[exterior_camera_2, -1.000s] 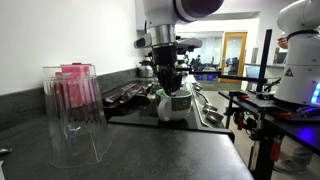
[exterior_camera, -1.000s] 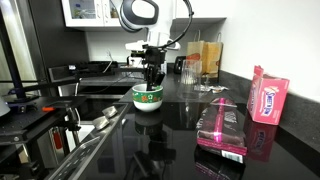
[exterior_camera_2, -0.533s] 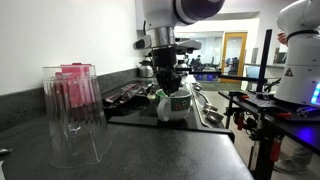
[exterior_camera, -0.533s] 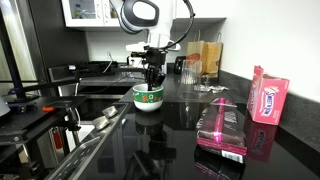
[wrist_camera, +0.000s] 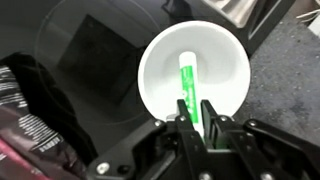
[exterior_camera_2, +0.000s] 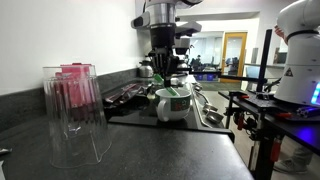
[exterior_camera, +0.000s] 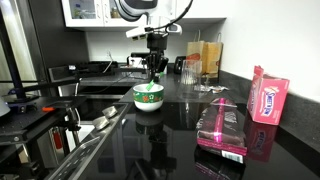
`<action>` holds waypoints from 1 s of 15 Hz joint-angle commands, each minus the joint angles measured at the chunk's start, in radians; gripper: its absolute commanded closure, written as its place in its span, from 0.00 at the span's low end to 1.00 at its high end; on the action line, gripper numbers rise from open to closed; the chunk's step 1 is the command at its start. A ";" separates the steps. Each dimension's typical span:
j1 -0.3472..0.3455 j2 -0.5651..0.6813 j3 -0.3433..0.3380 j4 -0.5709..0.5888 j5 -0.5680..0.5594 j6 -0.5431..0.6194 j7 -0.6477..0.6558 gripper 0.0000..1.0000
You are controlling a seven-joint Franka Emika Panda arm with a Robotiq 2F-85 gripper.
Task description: Remove the green marker from the white and green mug
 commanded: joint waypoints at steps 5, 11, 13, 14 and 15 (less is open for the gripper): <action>-0.069 -0.106 -0.024 -0.005 0.110 -0.042 0.016 0.95; -0.075 0.012 -0.136 0.090 -0.080 -0.162 0.160 0.95; -0.070 0.085 -0.146 0.130 -0.149 -0.196 0.153 0.95; -0.067 0.121 -0.148 0.149 -0.178 -0.200 0.146 0.95; -0.063 0.156 -0.148 0.169 -0.202 -0.206 0.138 0.95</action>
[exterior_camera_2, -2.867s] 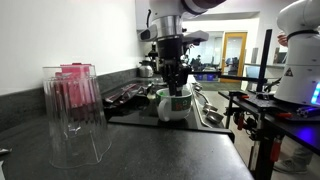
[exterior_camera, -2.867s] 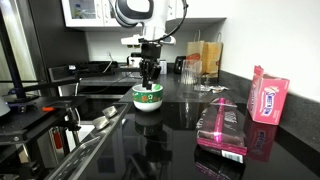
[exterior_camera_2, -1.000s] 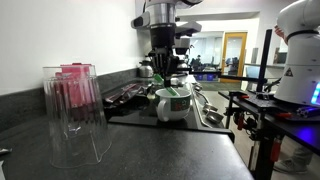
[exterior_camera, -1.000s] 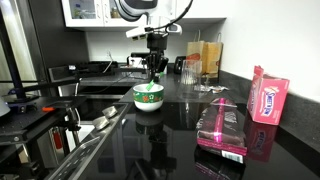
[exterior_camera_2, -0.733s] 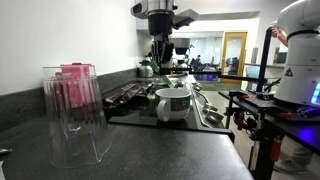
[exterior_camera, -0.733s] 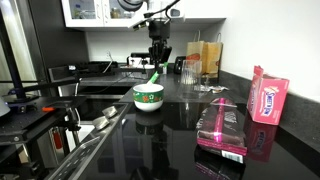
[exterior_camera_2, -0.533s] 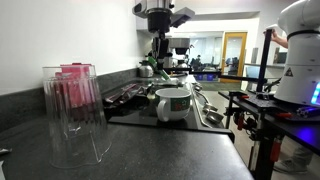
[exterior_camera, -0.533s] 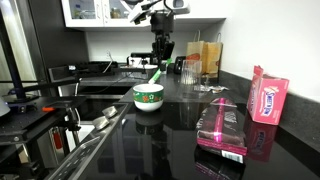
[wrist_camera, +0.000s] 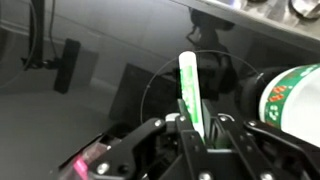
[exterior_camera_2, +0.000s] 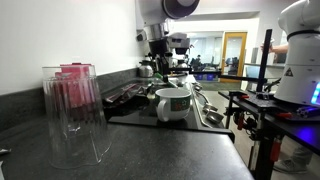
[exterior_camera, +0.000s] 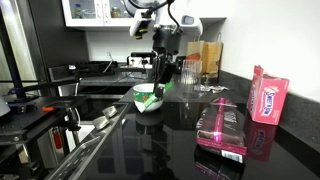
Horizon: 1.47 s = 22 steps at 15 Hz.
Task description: Remove the green marker from the white and green mug
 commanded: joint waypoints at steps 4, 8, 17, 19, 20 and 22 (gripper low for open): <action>0.036 0.222 -0.013 0.179 -0.122 -0.113 -0.009 0.95; 0.031 0.292 -0.015 0.256 -0.131 -0.166 -0.009 0.95; 0.030 0.227 0.000 0.235 -0.152 -0.088 -0.035 0.02; 0.024 0.156 0.019 0.193 -0.145 -0.039 -0.060 0.00; 0.013 0.127 0.034 0.179 -0.128 -0.018 -0.088 0.00; 0.004 0.056 0.056 0.137 -0.102 0.007 -0.125 0.00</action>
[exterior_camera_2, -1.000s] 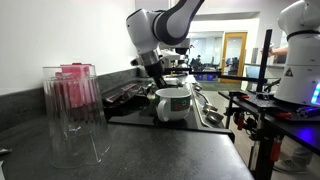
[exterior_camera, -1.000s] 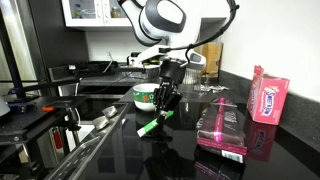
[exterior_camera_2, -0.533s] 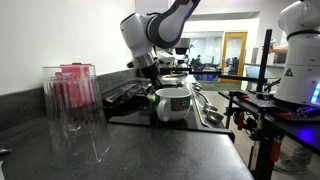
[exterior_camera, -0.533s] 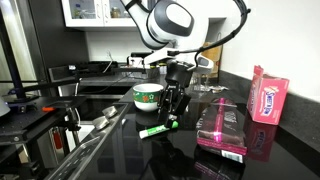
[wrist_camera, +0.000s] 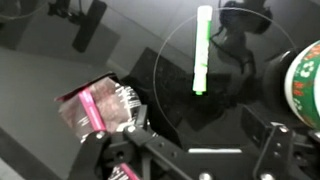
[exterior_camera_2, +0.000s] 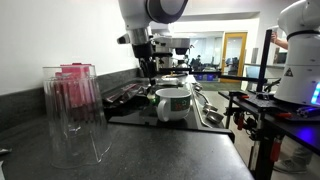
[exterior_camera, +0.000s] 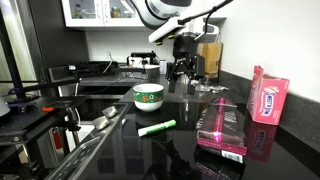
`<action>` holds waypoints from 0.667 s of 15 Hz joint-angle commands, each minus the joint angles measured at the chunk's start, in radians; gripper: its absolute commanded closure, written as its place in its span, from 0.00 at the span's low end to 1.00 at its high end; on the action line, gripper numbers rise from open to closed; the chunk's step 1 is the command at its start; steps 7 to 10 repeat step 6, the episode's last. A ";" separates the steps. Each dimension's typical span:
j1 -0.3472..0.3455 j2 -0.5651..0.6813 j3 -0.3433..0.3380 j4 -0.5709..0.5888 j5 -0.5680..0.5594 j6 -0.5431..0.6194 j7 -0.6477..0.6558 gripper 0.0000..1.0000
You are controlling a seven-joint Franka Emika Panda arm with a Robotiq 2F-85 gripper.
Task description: Remove the green marker from the white and green mug
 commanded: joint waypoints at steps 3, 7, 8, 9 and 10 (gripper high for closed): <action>-0.024 -0.182 0.041 -0.158 0.058 0.077 -0.088 0.00; -0.019 -0.225 0.043 -0.202 0.074 0.082 -0.092 0.00; -0.019 -0.225 0.043 -0.202 0.074 0.082 -0.092 0.00; -0.019 -0.225 0.043 -0.202 0.074 0.082 -0.092 0.00; -0.019 -0.225 0.043 -0.202 0.074 0.082 -0.092 0.00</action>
